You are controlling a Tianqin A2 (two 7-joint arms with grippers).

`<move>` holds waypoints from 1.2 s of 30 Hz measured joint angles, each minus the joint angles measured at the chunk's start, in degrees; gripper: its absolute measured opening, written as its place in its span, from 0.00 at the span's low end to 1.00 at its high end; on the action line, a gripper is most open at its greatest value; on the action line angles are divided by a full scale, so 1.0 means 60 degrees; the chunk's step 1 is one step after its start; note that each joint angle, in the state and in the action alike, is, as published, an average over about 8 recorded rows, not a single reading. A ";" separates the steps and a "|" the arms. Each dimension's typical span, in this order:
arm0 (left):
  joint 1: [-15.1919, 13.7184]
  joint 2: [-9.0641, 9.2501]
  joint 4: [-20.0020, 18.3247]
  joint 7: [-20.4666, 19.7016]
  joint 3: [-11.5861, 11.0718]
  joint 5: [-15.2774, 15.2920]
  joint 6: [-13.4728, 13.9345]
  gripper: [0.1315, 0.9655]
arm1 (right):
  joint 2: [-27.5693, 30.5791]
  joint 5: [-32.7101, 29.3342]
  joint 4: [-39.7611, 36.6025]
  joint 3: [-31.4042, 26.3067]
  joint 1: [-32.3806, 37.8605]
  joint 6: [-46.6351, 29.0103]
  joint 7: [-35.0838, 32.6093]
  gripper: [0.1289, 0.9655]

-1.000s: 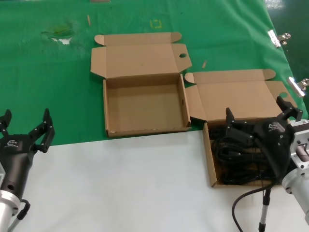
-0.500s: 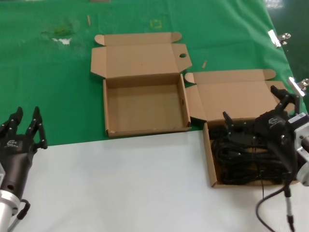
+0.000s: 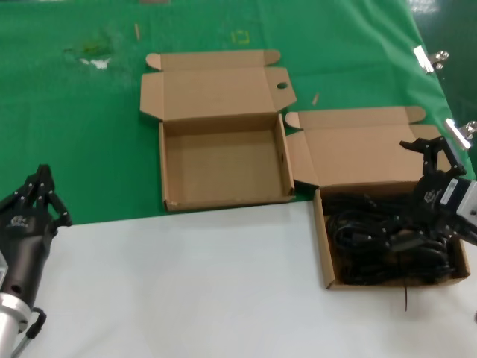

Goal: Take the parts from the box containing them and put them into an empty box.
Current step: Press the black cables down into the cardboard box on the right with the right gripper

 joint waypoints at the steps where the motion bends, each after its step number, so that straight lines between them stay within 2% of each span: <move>1: 0.0000 0.0000 0.0000 0.0000 0.0000 0.0000 0.0000 0.03 | 0.0084 -0.0096 -0.0073 -0.0044 0.0161 -0.0276 -0.0103 1.00; 9: 0.0000 0.0000 0.0000 0.0000 0.0000 0.0000 0.0000 0.02 | 0.0495 -0.0927 -0.0731 -0.0483 0.1377 -0.2341 -0.1081 1.00; 16: 0.0000 0.0000 0.0000 0.0000 0.0000 0.0000 0.0000 0.01 | 0.0518 -0.1494 -0.1244 -0.0737 0.2061 -0.3551 -0.1717 1.00; 28: 0.0000 0.0000 0.0000 0.0000 0.0000 0.0001 0.0000 0.01 | 0.0343 -0.1689 -0.1440 -0.0680 0.1985 -0.4137 -0.2213 0.99; 36: 0.0000 0.0000 0.0000 -0.0002 0.0000 0.0002 0.0000 0.01 | 0.0265 -0.1742 -0.1542 -0.0590 0.1800 -0.4231 -0.2472 0.91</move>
